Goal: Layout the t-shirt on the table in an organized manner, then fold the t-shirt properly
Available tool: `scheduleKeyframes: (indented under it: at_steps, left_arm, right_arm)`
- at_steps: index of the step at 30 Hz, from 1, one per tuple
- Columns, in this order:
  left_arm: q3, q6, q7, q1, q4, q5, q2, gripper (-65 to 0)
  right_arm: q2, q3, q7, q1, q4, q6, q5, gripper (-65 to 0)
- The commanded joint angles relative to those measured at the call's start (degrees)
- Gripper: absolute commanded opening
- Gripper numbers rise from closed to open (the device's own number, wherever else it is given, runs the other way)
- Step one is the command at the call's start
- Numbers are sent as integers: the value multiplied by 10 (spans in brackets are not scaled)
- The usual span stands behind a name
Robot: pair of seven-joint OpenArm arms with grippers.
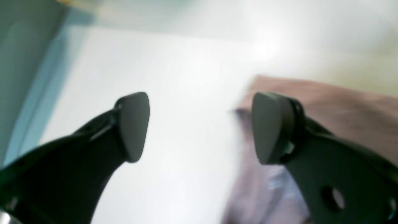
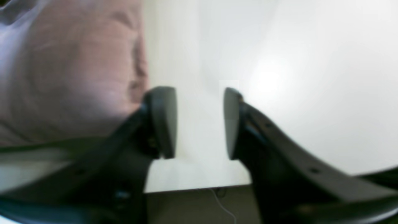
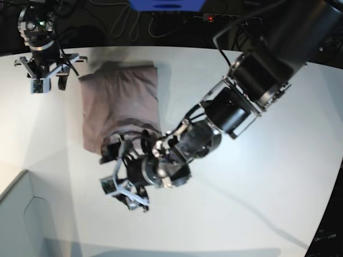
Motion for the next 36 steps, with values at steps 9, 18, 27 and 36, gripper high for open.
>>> scheduleKeyframes:
  at_steps: [9, 18, 27, 36]
  left_arm:
    - [-235, 6, 73, 61, 160, -3, -105, -154]
    - [-565, 6, 169, 276, 325, -6, -182, -154]
    - [-735, 6, 169, 452, 381, -8, -164, -154]
    - [-764, 6, 170, 489, 380, -8, -152, -154]
  right_arm:
    - [1, -54, 12, -6, 6, 4, 4, -619]
    - [1, -82, 18, 1, -20, 4, 6, -650]
    - [1, -93, 105, -8, -30, 4, 6, -650]
    - [5, -91, 127, 47, -159, 4, 6, -650]
